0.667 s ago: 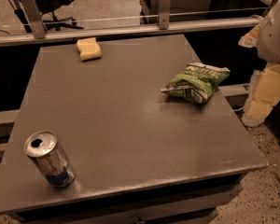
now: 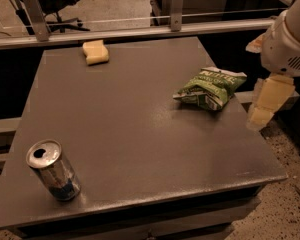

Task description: Move green jalapeno chip bag near redbull can

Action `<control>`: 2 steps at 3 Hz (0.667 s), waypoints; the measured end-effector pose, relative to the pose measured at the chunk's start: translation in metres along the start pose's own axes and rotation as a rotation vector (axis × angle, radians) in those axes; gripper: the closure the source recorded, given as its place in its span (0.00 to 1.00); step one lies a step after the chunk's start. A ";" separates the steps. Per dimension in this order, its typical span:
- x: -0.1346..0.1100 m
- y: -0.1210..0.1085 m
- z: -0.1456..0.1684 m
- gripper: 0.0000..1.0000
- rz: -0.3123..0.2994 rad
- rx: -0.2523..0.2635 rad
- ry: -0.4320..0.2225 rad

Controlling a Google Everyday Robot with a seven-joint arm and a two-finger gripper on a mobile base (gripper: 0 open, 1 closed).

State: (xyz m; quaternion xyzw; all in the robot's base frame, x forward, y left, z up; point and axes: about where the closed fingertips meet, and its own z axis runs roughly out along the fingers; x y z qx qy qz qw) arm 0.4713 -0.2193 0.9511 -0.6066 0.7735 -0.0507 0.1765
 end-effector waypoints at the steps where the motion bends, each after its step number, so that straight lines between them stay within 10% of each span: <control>1: -0.011 -0.030 0.046 0.00 -0.006 0.020 -0.062; 2: -0.031 -0.046 0.083 0.00 -0.006 0.023 -0.139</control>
Offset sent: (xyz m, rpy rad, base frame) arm 0.1169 0.0538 -0.0871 0.2133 -0.0904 0.0659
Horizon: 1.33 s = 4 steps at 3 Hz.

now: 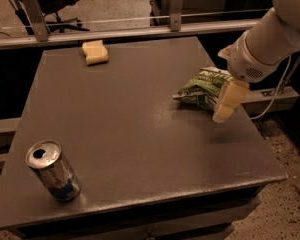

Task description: Move green jalapeno chip bag near redbull can

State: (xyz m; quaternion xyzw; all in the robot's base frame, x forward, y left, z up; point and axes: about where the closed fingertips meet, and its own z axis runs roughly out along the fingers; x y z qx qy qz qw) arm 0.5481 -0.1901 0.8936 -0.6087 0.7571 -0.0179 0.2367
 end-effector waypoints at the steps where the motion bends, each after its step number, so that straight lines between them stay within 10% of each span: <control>1: -0.015 -0.008 0.029 0.16 0.016 0.000 -0.051; 4: -0.041 -0.001 0.037 0.86 0.039 -0.024 -0.124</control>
Offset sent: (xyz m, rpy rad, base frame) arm 0.0444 0.0404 -0.0434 0.1310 0.0122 -0.0587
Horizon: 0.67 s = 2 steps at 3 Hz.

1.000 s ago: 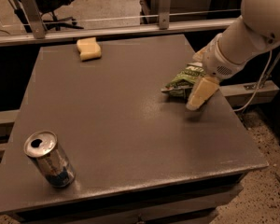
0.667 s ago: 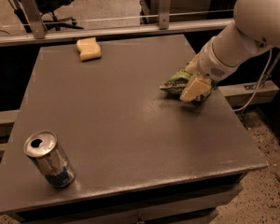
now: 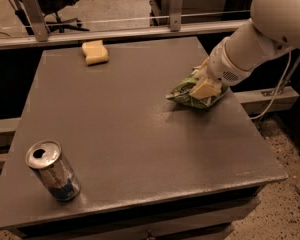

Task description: Move green jalapeno chip bag near redbull can

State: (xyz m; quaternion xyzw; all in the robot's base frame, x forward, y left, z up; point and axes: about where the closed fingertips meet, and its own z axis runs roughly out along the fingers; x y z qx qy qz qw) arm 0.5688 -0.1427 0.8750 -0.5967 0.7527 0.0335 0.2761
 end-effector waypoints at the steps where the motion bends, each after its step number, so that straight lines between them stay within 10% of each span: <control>1: -0.023 0.009 -0.031 1.00 -0.088 0.018 -0.045; 2: -0.023 0.009 -0.031 1.00 -0.088 0.018 -0.045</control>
Offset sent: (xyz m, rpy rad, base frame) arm -0.0138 0.0090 0.0289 0.0078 -0.0488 0.0597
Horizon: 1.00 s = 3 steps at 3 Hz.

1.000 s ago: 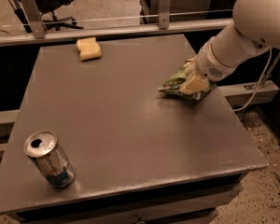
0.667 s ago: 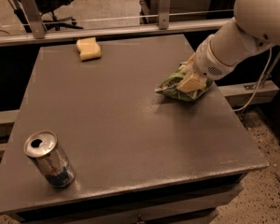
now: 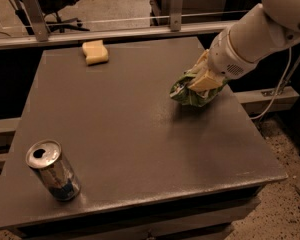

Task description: Move green jalapeno chip bag near redbull can

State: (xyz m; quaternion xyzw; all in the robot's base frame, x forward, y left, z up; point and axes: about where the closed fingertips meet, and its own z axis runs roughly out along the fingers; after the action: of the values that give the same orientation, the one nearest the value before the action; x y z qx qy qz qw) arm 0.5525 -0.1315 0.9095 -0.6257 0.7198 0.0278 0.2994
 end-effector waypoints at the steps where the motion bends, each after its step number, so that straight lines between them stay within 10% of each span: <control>1: -0.032 0.029 0.009 1.00 -0.149 -0.011 -0.077; 3: -0.102 0.112 0.023 1.00 -0.477 -0.055 -0.243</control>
Offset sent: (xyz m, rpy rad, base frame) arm -0.0868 0.1293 -0.0161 0.0331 -0.2244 0.5751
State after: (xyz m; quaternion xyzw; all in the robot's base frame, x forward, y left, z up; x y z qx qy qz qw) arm 0.4627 -0.0079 0.9004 -0.7774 0.5099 0.0510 0.3647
